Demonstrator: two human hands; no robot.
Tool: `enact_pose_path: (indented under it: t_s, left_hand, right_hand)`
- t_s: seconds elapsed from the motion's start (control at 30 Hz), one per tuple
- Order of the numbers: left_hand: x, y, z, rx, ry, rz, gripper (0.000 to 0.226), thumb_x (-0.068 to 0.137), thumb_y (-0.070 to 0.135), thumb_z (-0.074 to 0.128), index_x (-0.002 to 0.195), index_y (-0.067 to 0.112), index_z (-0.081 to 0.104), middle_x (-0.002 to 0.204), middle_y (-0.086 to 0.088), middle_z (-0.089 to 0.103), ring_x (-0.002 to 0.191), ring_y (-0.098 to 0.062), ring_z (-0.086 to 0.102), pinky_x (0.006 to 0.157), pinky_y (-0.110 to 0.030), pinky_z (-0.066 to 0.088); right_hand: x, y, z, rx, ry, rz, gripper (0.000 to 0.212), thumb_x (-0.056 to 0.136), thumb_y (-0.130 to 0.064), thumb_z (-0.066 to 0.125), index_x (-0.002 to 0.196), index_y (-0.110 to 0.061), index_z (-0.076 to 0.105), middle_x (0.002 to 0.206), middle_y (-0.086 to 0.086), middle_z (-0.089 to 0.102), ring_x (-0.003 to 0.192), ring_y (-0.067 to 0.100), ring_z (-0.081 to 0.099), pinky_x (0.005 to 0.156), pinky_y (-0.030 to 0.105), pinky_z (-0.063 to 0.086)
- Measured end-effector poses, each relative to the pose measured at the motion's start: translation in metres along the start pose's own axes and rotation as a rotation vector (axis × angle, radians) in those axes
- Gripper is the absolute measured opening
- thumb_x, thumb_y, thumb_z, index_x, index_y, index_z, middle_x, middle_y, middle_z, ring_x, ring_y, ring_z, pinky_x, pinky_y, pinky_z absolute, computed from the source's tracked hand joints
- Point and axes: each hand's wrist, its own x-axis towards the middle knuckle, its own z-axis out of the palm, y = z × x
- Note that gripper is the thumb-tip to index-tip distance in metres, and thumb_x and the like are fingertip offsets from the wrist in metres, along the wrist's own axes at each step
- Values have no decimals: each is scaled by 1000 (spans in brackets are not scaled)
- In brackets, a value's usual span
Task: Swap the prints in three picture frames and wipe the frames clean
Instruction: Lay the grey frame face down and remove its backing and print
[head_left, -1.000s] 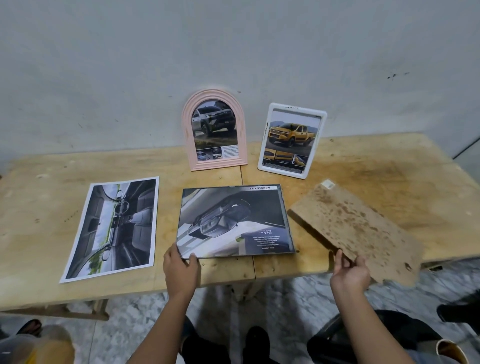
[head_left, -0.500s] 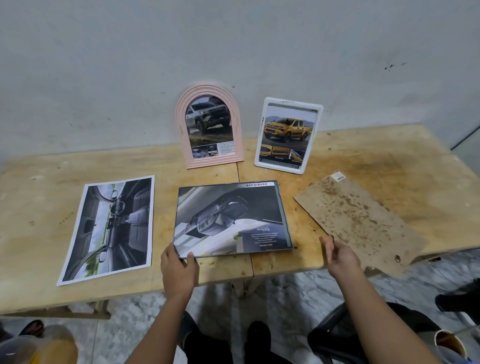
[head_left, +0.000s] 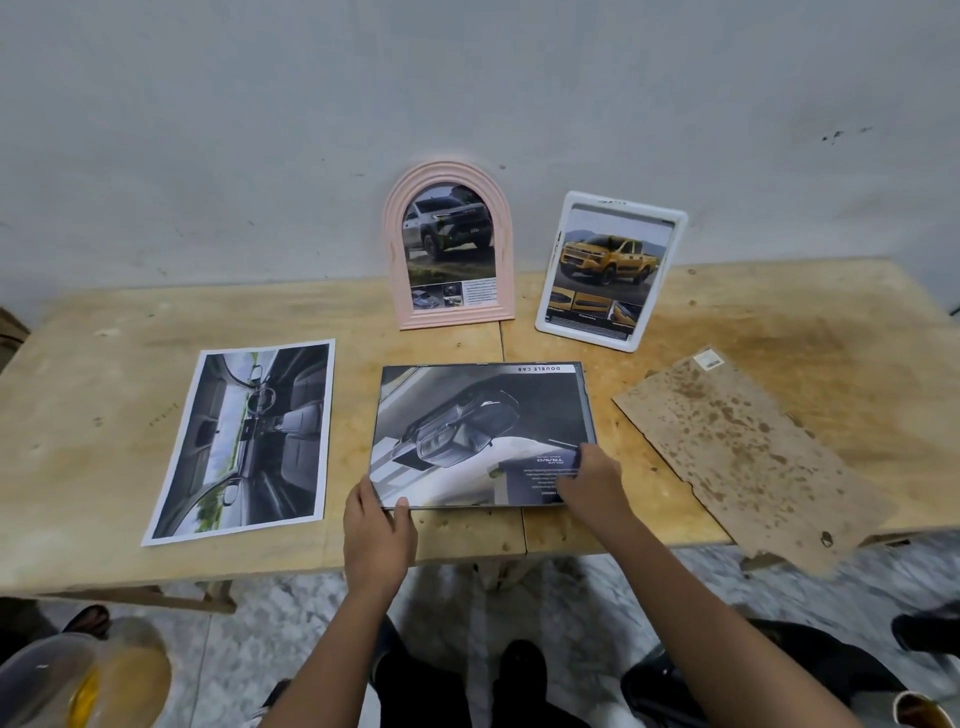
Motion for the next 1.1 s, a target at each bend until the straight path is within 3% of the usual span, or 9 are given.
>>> enact_pose_path:
  t_s: [0.07, 0.13, 0.23, 0.33, 0.43, 0.5, 0.67, 0.8, 1.1]
  left_hand:
    - [1, -1, 0, 8, -22, -8, 61, 96, 27, 45, 147, 6, 21, 149, -12, 26, 134, -29, 31, 108, -41, 32]
    - [3, -2, -2, 18, -39, -12, 62, 96, 28, 45, 148, 6, 19, 150, -11, 25, 135, -28, 29, 108, -40, 31]
    - [3, -4, -3, 31, -68, -4, 63, 96, 30, 44, 148, 7, 16, 151, -10, 23, 137, -26, 27, 110, -38, 29]
    - [3, -5, -4, 36, -80, 3, 63, 97, 31, 42, 149, 8, 15, 151, -10, 22, 137, -25, 25, 110, -37, 28]
    - [3, -5, -4, 26, -78, 10, 63, 97, 30, 42, 149, 8, 15, 151, -10, 22, 137, -25, 25, 110, -37, 27]
    - [2, -5, -4, 27, -76, 15, 63, 97, 30, 42, 148, 8, 15, 151, -10, 23, 137, -25, 25, 110, -37, 28]
    - [0, -6, -5, 61, -64, 55, 63, 97, 32, 41, 149, 7, 15, 151, -11, 23, 138, -25, 25, 110, -37, 29]
    - [-3, -7, -6, 72, -45, 93, 63, 97, 31, 41, 148, 4, 16, 151, -13, 25, 139, -26, 24, 111, -37, 27]
    - [2, -5, -12, 111, -69, 107, 58, 97, 28, 42, 145, 1, 22, 145, -15, 30, 134, -27, 26, 108, -36, 29]
  right_hand:
    - [-1, -5, 8, -111, -42, 36, 41, 82, -10, 56, 121, -6, 46, 124, 13, 48, 115, 29, 42, 83, 27, 37]
    - [-3, -8, 8, -53, 21, 86, 50, 83, -10, 58, 130, -7, 42, 129, 13, 46, 120, 30, 39, 91, 33, 38]
    - [1, -10, -4, 236, 128, 181, 41, 82, -6, 60, 120, -6, 44, 114, 15, 53, 101, 27, 50, 76, 32, 42]
    - [9, -11, -17, 525, 58, 269, 26, 82, -6, 64, 101, -9, 46, 99, 13, 55, 79, 20, 53, 56, 27, 41]
    - [10, -10, -19, 463, -45, 225, 9, 88, -11, 58, 86, -9, 50, 91, 13, 57, 75, 20, 55, 55, 27, 44]
    - [7, -10, -19, 444, -48, 189, 2, 91, -6, 51, 91, -6, 49, 87, 11, 55, 70, 16, 52, 53, 26, 42]
    - [0, -18, -30, 492, 171, 86, 20, 90, 1, 39, 100, -9, 52, 86, 8, 58, 67, 14, 54, 49, 25, 40]
    - [7, -20, -49, 535, 279, 55, 22, 91, 0, 41, 101, -13, 55, 87, 6, 60, 68, 13, 55, 56, 29, 43]
    - [4, -3, -58, 722, 490, 74, 18, 90, 2, 43, 99, -6, 58, 89, 10, 58, 75, 22, 53, 55, 26, 39]
